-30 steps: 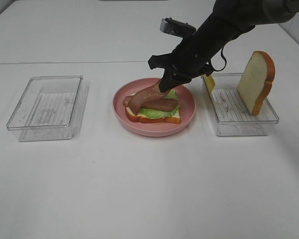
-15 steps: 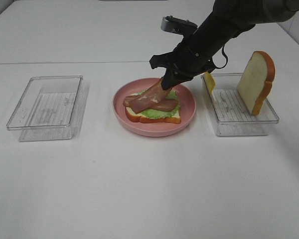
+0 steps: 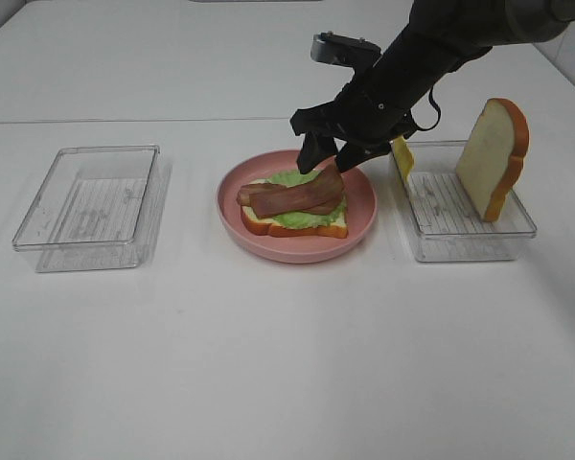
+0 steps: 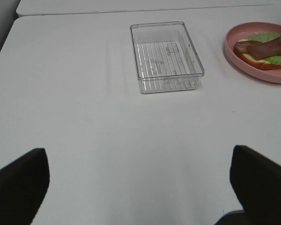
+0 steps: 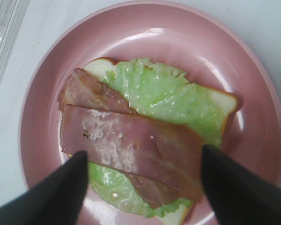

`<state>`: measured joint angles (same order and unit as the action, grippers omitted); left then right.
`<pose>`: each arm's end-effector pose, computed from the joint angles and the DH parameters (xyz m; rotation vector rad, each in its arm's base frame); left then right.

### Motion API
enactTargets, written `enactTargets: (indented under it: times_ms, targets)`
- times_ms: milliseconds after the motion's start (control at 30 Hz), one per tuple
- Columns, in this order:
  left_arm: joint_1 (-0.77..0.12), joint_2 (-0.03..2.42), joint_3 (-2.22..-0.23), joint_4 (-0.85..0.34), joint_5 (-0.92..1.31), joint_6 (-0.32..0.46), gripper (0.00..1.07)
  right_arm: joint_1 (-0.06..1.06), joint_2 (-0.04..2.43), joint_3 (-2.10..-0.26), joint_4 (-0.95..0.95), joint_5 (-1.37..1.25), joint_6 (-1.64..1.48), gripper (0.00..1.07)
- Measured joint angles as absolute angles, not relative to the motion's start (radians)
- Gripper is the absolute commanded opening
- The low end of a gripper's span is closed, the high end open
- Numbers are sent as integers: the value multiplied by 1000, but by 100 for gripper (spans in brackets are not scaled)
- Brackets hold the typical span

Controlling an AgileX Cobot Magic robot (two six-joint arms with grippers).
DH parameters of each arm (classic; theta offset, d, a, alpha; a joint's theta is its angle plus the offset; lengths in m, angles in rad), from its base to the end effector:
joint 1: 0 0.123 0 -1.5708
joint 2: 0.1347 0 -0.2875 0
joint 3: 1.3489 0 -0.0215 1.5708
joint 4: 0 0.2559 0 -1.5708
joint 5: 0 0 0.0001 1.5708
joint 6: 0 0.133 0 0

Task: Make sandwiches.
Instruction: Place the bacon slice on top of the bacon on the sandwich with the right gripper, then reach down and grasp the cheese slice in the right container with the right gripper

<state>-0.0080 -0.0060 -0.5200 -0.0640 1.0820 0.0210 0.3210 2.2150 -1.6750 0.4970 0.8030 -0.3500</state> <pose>0.0302 -0.0078 0.2648 0.0343 2.0383 -0.0683 0.4483 0.1972 0.1189 -0.5217 2.7227 0.5711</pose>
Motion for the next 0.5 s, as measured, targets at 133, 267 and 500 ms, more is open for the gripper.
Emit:
enactTargets:
  times_ms: [133, 267, 500]
  targets:
    - [-8, -6, -520, -64, 1082, 21, 100, 321, 2214, -1675, 496, 803, -349, 99]
    - [-8, -6, -520, -64, 1082, 21, 100, 321, 2206, -1675, 496, 817, -346, 99]
    - [-8, -6, -520, -64, 1082, 21, 100, 321, 2155, -1676, 496, 838, -296, 99]
